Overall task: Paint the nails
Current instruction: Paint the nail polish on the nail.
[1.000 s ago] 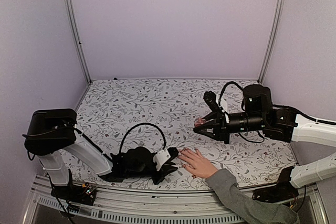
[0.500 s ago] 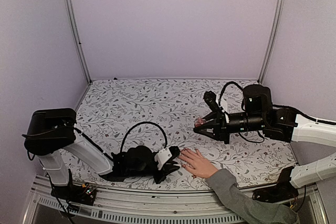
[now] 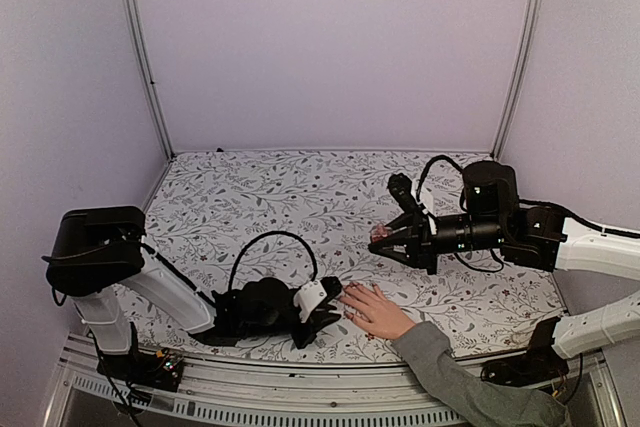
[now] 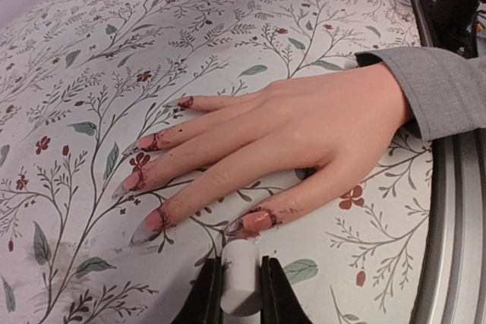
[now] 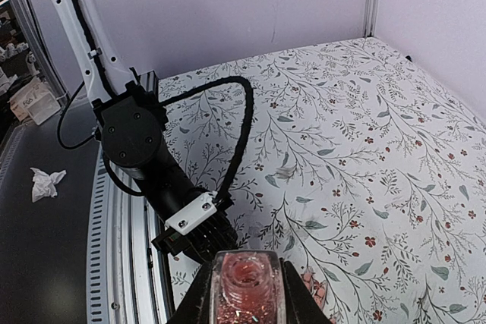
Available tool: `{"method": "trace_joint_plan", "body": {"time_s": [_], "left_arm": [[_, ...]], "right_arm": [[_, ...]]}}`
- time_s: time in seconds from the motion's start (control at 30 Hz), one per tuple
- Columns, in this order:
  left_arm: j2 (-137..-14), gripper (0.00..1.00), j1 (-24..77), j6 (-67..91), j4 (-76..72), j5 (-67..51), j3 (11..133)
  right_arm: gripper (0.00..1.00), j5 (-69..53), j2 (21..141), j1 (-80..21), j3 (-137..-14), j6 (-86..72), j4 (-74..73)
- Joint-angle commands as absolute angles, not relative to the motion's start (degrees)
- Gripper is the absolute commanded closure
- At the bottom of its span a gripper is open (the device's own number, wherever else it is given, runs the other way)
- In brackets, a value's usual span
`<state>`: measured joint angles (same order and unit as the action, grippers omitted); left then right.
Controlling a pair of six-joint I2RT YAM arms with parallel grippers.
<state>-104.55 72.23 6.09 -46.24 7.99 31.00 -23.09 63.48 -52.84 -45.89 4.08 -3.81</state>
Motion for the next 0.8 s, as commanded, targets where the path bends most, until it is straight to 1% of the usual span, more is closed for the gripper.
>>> {"method": "trace_joint_plan", "body": {"time_s": [0.0, 0.47, 0.77], "left_arm": [[-103.4, 1.00, 71.6, 6.8, -46.2, 9.5, 31.5], [-101.4, 1.00, 70.5, 6.4, -45.7, 10.1, 30.7], [-97.9, 1.00, 70.4, 6.2, -46.6, 9.7, 28.8]], "right_arm": [[1.00, -22.5, 62.3, -52.6, -45.8, 4.0, -2.8], [1.00, -22.6, 62.3, -52.6, -45.8, 4.0, -2.7], [1.00, -22.5, 62.3, -52.6, -45.8, 4.0, -2.6]]}}
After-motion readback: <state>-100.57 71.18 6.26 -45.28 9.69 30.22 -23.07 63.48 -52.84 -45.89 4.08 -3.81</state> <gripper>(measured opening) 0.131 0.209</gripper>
